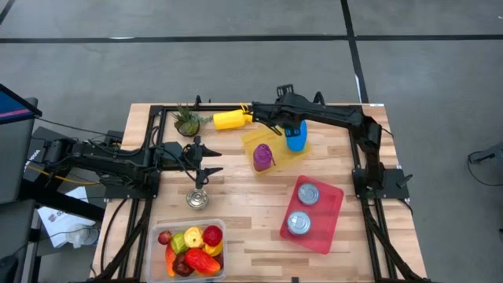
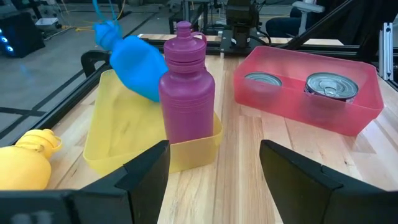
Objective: Pick & Place Food Item
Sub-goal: Adjust the blue tumbler in the yellow bin
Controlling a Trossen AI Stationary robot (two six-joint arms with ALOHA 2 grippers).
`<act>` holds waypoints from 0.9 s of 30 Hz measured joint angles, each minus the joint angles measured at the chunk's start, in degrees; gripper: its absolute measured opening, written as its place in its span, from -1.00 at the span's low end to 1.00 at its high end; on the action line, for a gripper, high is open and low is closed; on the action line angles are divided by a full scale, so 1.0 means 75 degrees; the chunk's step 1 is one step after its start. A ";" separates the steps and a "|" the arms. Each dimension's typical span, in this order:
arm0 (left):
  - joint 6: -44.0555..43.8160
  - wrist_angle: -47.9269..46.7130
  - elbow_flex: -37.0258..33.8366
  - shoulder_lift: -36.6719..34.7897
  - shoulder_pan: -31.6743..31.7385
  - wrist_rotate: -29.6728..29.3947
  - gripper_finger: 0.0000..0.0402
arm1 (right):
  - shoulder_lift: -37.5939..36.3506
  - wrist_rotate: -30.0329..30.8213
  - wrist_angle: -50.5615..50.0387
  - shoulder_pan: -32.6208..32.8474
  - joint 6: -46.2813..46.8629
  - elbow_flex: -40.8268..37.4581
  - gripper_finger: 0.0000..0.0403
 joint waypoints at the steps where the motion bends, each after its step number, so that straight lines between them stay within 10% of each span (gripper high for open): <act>1: 0.0000 0.0000 0.0000 -0.0001 0.0001 0.0000 0.20 | 0.0000 -0.0026 -0.0006 0.0083 0.0071 0.0065 -1.00; 27: 0.0012 -0.0026 0.0000 0.0000 0.0003 -0.0038 0.20 | -0.0490 -0.0889 -0.0652 0.1453 0.3004 0.0165 -1.00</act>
